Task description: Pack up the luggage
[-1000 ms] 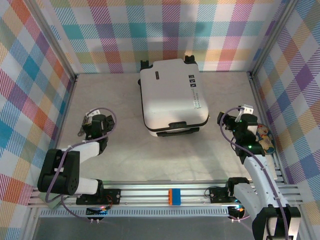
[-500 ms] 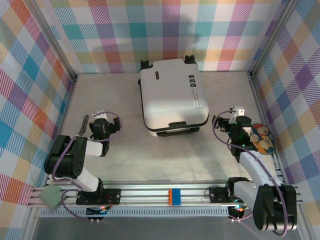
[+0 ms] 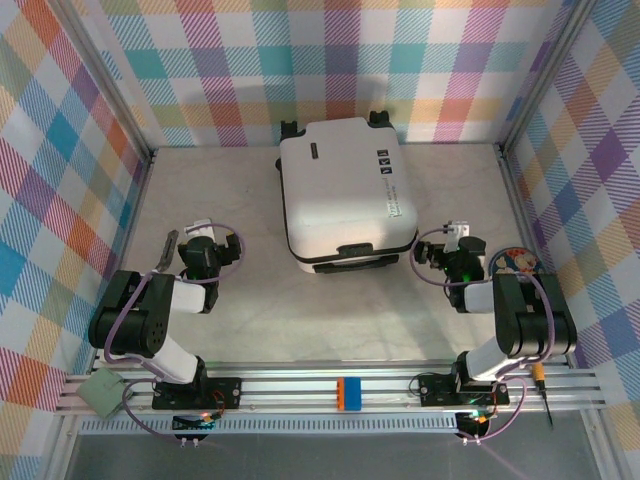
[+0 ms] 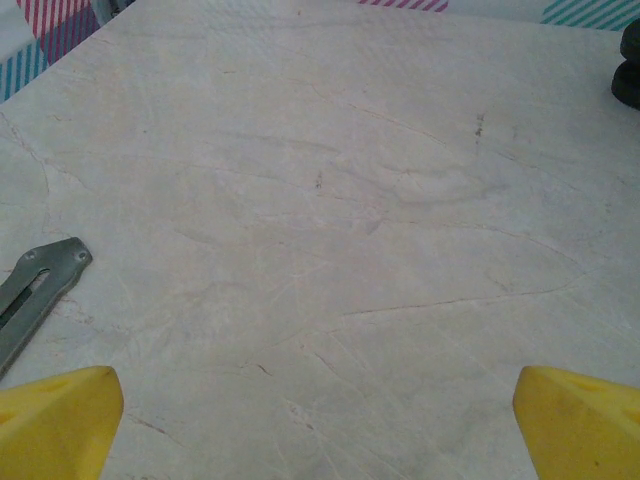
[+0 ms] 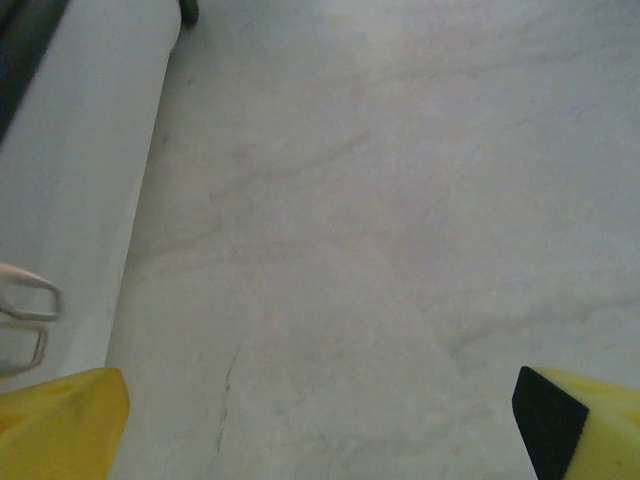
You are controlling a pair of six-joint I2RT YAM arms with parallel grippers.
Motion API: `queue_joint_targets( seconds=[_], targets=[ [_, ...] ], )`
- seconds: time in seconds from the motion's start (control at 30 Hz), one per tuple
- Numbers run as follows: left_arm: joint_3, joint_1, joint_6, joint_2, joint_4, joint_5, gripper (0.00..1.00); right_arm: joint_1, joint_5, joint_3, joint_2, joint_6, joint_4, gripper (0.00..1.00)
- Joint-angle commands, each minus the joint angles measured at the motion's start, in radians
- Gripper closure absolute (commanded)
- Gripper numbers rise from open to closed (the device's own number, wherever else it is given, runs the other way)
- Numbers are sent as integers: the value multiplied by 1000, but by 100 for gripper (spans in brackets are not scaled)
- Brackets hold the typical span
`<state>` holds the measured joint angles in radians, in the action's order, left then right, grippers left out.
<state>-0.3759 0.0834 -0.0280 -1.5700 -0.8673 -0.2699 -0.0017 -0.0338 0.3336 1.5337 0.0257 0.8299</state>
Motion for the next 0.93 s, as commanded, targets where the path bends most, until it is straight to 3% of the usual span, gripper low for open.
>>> queue_joint_targets(
  seconds=[0.0, 0.13, 0.9],
  targets=[
    [-11, 2, 19, -4, -32, 9, 0, -13, -102, 56, -15, -36, 18, 1],
    [-13, 4, 22, -5, -29, 6, 0, -12, -34, 86, -1, -9, -25, 1],
    [-15, 9, 25, -5, -25, 1, 0, -11, -54, 85, -1, -16, -22, 1]
  ],
)
